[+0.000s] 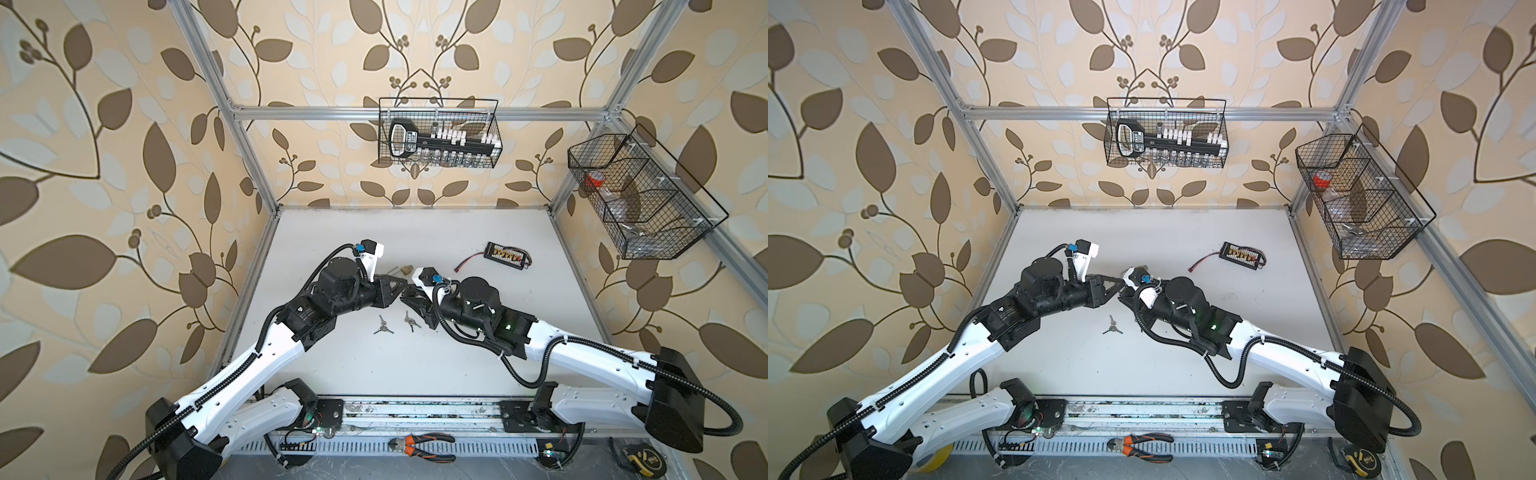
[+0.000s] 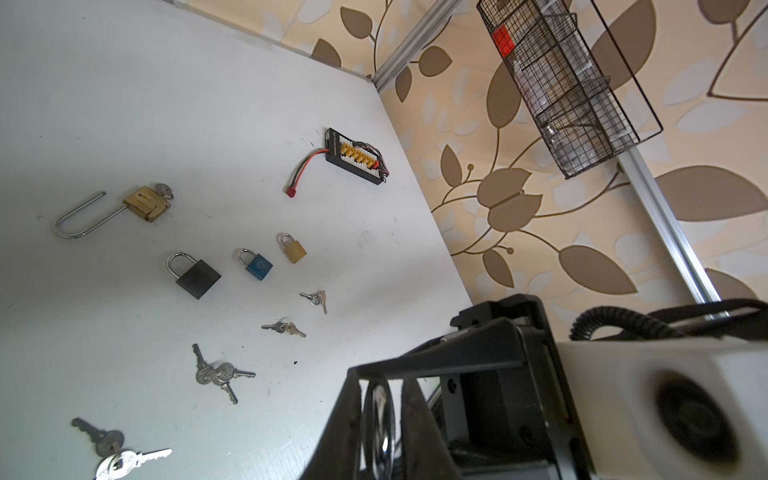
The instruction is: Lock with the key
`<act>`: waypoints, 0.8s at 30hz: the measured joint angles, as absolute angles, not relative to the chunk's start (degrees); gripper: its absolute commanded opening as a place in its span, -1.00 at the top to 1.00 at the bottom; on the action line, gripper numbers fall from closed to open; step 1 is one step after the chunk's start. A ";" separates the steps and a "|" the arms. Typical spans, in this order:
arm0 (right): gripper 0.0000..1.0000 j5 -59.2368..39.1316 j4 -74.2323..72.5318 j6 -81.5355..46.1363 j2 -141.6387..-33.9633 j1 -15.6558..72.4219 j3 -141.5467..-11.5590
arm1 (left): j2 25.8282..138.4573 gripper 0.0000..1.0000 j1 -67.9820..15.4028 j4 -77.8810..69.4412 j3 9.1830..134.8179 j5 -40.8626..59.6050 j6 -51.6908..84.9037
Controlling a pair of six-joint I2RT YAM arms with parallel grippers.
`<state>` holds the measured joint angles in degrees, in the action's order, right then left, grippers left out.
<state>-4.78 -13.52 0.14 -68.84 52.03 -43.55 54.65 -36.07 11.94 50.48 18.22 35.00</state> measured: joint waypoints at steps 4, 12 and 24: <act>0.85 -6.39 -13.45 -2.61 -68.53 51.22 -40.40 | 53.30 -0.60 -36.03 12.93 50.48 15.77 34.35; 0.88 -7.33 -12.91 -6.02 -70.32 50.98 -39.16 | 50.37 -0.97 -32.29 18.24 50.48 11.90 34.35; 0.88 -8.93 -0.38 -7.68 -91.83 48.99 -53.12 | 47.00 -0.97 -16.88 19.31 40.05 17.26 38.13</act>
<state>-8.93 -0.38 -7.68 -91.83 48.99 -53.12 47.00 -16.88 19.31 40.05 17.26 38.13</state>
